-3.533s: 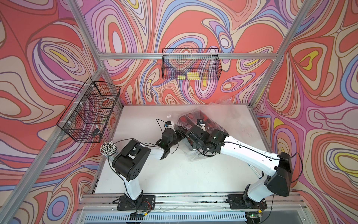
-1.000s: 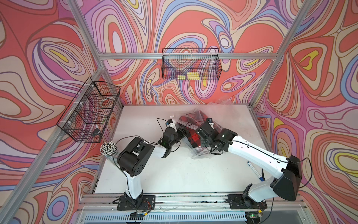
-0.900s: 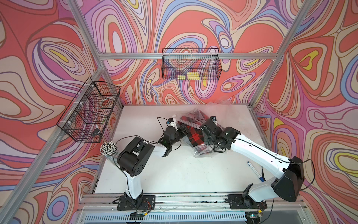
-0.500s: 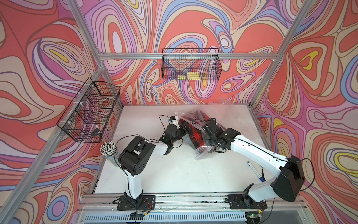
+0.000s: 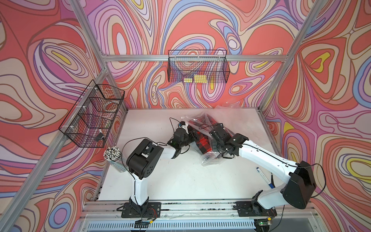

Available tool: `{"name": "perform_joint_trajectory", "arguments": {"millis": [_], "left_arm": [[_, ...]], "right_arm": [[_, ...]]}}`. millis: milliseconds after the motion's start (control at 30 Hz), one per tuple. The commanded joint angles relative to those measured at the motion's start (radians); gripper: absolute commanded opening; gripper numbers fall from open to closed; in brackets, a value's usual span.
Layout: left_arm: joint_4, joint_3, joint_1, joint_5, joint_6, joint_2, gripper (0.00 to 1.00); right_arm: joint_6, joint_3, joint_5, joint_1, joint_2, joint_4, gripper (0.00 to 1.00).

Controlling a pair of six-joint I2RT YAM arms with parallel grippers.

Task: Take the shirt out of the vacuum bag
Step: Take out the shirt from the vacuum bag.

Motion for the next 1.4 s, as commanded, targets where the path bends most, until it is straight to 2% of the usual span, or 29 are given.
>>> {"name": "perform_joint_trajectory", "arguments": {"millis": [0,100,167,233,333,533,633,667,800,1067,1267,1367], "left_arm": [[-0.080,0.042,-0.005,0.008,0.054,0.000,0.56],[-0.121,0.085,-0.019,0.006,0.062,0.030,0.50],[-0.140,0.092,-0.031,-0.030,0.075,0.033,0.51],[-0.138,0.091,-0.036,-0.061,0.064,0.034,0.58],[-0.123,0.102,-0.039,-0.073,0.049,0.043,0.56],[-0.178,0.170,-0.051,-0.060,0.061,0.074,0.18],[-0.176,0.180,-0.051,-0.050,0.050,0.091,0.02],[-0.172,0.181,-0.051,-0.048,0.049,0.093,0.00],[-0.155,0.183,-0.055,-0.039,0.048,0.078,0.00],[-0.177,0.209,-0.080,-0.012,0.077,-0.024,0.00],[-0.063,0.156,-0.082,0.016,-0.059,-0.067,0.00],[-0.084,0.152,-0.084,0.045,-0.055,-0.090,0.00]], "right_arm": [[-0.001,0.014,0.005,-0.005,-0.001,-0.005,0.00],[0.003,0.023,-0.005,-0.006,-0.006,-0.001,0.00],[0.001,0.028,-0.016,-0.006,-0.012,0.004,0.00],[0.001,0.028,-0.028,-0.006,-0.019,0.006,0.00],[0.003,0.022,-0.035,-0.005,-0.022,0.008,0.00],[0.003,0.015,-0.025,-0.006,-0.023,0.013,0.00],[-0.004,0.014,-0.012,-0.006,-0.029,0.015,0.00],[-0.007,0.013,-0.008,-0.006,-0.028,0.014,0.00],[-0.022,0.004,-0.017,-0.027,-0.009,0.032,0.00],[-0.085,-0.025,-0.115,-0.156,0.075,0.126,0.00],[-0.105,-0.019,-0.140,-0.196,0.169,0.167,0.00],[-0.103,-0.018,-0.151,-0.207,0.192,0.187,0.00]]}}
